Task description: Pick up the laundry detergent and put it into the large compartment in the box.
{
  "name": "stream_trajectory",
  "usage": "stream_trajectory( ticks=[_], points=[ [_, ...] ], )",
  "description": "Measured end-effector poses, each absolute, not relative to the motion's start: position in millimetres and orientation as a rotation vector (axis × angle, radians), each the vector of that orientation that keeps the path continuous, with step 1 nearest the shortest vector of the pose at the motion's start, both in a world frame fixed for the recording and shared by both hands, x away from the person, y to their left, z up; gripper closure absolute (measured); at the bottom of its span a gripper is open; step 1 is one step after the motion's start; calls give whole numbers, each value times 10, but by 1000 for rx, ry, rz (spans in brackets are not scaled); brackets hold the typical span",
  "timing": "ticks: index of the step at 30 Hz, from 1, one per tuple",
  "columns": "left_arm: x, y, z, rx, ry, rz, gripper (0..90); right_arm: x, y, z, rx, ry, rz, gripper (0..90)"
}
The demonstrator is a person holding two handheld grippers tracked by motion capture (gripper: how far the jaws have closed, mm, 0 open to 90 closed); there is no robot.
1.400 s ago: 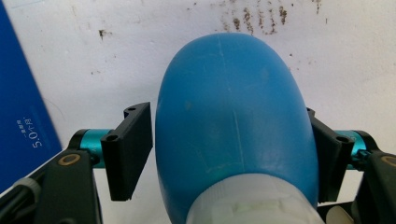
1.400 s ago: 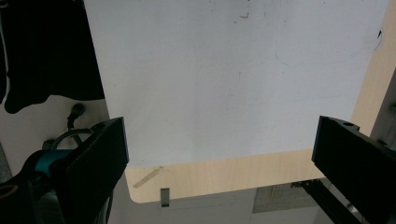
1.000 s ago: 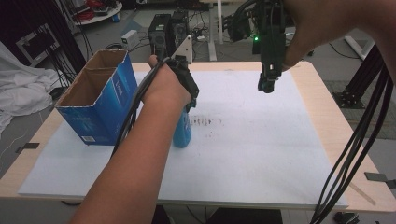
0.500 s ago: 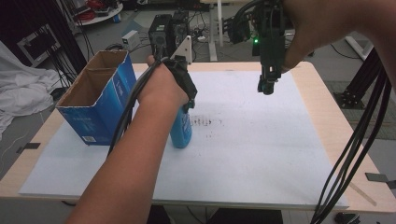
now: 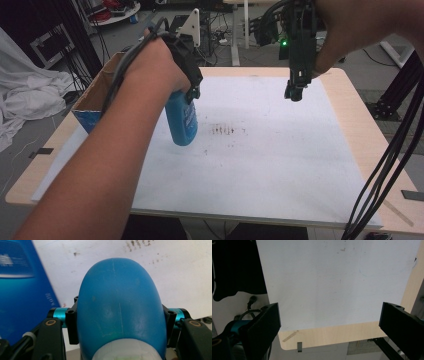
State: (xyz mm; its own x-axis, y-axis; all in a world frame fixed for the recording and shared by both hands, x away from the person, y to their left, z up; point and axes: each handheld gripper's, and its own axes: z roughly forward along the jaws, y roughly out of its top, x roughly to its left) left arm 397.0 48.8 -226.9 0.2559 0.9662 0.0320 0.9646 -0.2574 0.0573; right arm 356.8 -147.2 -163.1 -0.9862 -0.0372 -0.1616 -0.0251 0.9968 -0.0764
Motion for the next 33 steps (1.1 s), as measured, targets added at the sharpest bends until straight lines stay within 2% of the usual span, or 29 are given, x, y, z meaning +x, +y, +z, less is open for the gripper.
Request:
stream_trajectory(
  ticks=[15, 25, 33],
  points=[
    [3962, 902, -1484, 2432, 1893, 135, 377, 3588, -1421, -1664, -36, 2979, -115, 27],
    [3930, 1270, -1135, 2358, 1977, 196, 377, 3612, -1445, -1668, -43, 2979, -135, 27],
    [3921, 1557, -891, 2299, 1995, 168, 377, 3625, -1423, -1661, -54, 2983, -146, 27]
  ],
)
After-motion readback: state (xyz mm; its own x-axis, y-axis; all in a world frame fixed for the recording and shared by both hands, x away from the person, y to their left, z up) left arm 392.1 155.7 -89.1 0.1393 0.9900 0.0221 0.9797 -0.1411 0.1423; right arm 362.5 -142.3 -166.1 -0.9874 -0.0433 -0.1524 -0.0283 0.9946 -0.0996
